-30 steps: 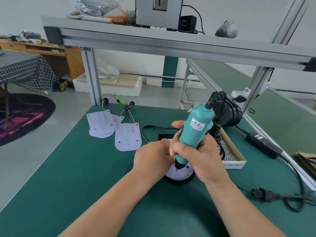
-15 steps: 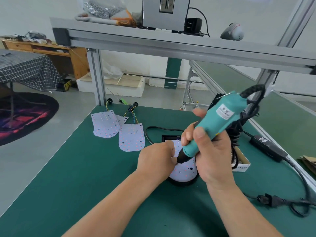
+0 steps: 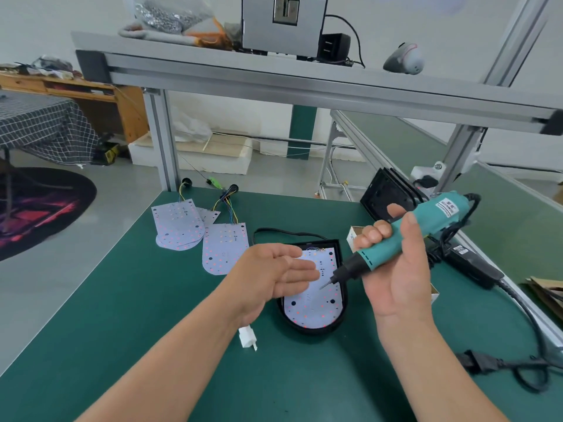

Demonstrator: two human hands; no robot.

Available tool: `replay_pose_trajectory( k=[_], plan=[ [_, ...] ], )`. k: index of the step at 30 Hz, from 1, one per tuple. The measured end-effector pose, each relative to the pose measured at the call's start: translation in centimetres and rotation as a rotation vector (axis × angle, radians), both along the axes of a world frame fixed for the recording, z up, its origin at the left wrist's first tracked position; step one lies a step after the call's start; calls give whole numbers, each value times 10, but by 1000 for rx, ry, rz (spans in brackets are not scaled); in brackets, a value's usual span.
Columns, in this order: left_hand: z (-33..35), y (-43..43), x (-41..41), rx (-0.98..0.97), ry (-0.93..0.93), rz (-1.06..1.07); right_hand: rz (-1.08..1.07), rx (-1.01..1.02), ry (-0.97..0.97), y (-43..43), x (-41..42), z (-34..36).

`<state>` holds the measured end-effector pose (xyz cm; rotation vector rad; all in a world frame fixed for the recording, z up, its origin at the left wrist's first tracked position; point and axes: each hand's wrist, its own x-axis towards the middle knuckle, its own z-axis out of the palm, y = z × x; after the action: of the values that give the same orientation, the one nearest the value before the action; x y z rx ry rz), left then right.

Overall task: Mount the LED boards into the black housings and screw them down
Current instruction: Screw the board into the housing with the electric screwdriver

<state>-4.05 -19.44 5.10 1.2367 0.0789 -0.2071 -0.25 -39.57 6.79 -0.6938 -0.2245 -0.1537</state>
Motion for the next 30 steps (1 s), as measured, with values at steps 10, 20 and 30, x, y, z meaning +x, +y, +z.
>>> replay_pose_trajectory(
  k=[10, 20, 30],
  plan=[
    [-10, -13, -6, 301, -187, -10, -6, 122, 33, -7, 1, 4],
    [-18, -18, -10, 261, -228, -134, -41, 129, 6, -11, 4, 4],
    [-19, -17, -10, 253, -247, -163, -38, 93, 11, -9, 5, 1]
  ],
)
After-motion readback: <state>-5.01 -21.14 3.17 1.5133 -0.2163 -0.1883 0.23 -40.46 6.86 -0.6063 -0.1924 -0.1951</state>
